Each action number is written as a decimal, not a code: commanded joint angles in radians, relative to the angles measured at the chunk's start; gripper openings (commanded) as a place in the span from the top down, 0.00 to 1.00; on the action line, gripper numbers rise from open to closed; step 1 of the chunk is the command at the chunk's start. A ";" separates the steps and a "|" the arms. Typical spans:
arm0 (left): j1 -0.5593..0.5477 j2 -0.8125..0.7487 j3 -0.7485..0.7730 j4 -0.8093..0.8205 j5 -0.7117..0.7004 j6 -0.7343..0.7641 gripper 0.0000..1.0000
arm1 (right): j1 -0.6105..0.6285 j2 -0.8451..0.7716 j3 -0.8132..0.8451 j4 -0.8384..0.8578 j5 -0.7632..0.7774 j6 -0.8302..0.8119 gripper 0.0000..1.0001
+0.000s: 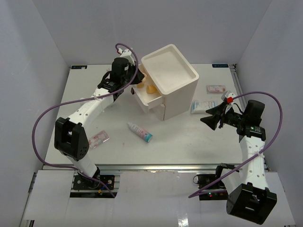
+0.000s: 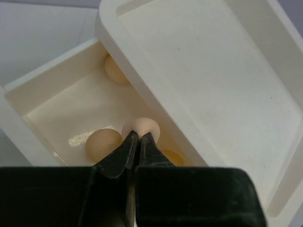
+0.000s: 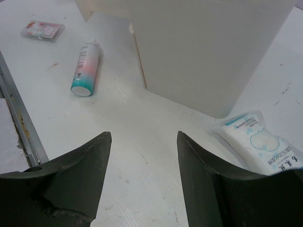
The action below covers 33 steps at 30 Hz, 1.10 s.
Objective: Organize the makeup
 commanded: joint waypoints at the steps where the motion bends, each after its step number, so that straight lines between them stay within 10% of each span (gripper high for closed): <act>1: -0.003 -0.026 0.045 -0.039 0.052 0.008 0.78 | -0.006 -0.007 -0.003 0.024 -0.027 -0.009 0.36; 12: -0.002 -0.069 0.005 -0.029 0.064 0.025 0.46 | -0.004 0.005 -0.008 0.026 -0.033 -0.011 0.35; 24: -0.003 -0.208 -0.057 -0.027 0.084 0.047 0.47 | -0.004 0.008 -0.014 0.026 -0.047 -0.030 0.35; 33: 0.001 -0.541 -0.474 0.063 0.082 -0.042 0.66 | -0.003 -0.007 -0.023 0.020 -0.087 -0.055 0.35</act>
